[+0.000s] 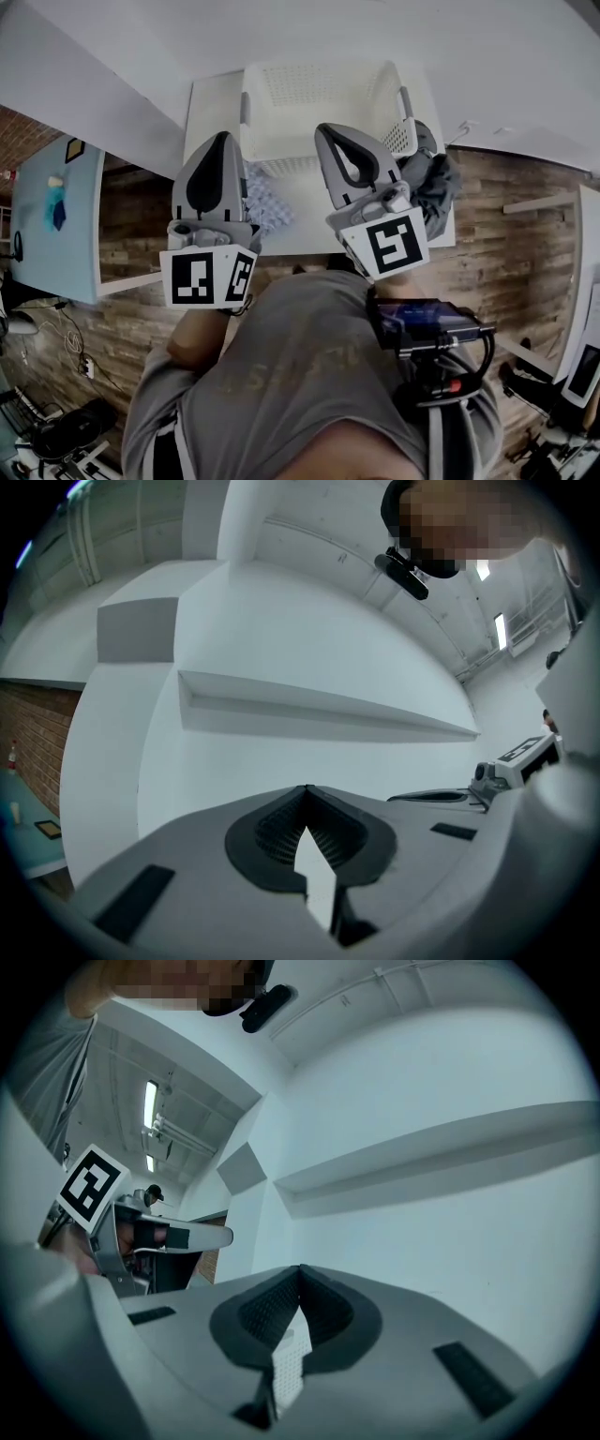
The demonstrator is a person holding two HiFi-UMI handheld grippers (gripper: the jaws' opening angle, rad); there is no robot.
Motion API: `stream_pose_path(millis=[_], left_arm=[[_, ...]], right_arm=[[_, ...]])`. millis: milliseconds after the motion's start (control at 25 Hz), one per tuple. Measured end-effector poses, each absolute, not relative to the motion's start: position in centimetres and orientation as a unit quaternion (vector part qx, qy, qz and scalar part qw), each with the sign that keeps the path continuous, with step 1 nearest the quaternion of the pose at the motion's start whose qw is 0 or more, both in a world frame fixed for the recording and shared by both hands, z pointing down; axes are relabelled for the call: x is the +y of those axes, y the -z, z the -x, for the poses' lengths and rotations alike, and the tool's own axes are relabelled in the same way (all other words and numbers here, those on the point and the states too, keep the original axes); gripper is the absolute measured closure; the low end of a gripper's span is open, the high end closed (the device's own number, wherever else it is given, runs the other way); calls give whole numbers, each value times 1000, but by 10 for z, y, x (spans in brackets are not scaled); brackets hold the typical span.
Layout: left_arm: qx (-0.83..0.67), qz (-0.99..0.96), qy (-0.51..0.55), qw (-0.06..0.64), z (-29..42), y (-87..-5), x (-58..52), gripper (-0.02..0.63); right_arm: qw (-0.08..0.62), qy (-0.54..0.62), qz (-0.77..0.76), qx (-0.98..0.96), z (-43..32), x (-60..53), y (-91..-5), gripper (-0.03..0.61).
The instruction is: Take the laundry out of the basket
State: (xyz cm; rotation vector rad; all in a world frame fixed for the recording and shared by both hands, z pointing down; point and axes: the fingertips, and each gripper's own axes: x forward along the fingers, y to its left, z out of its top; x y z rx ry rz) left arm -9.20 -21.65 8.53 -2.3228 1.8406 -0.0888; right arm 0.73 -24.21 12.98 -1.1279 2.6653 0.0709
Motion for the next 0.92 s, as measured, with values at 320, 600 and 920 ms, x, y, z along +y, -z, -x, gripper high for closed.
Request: stream_pose_path(millis=[320,600,920], left_arm=[[619,783,26,64,92,-102,-224,606],[617,785,22,51,94,-108,-228,606],[614,788,18,44,96,-112,-231,606]], right_arm=[[125,-24,385,914,-7,-245,-125,572],[113,-25,386,915,-5,-245,-129,571],[105,-25,384,917,0,-247,-131,571]])
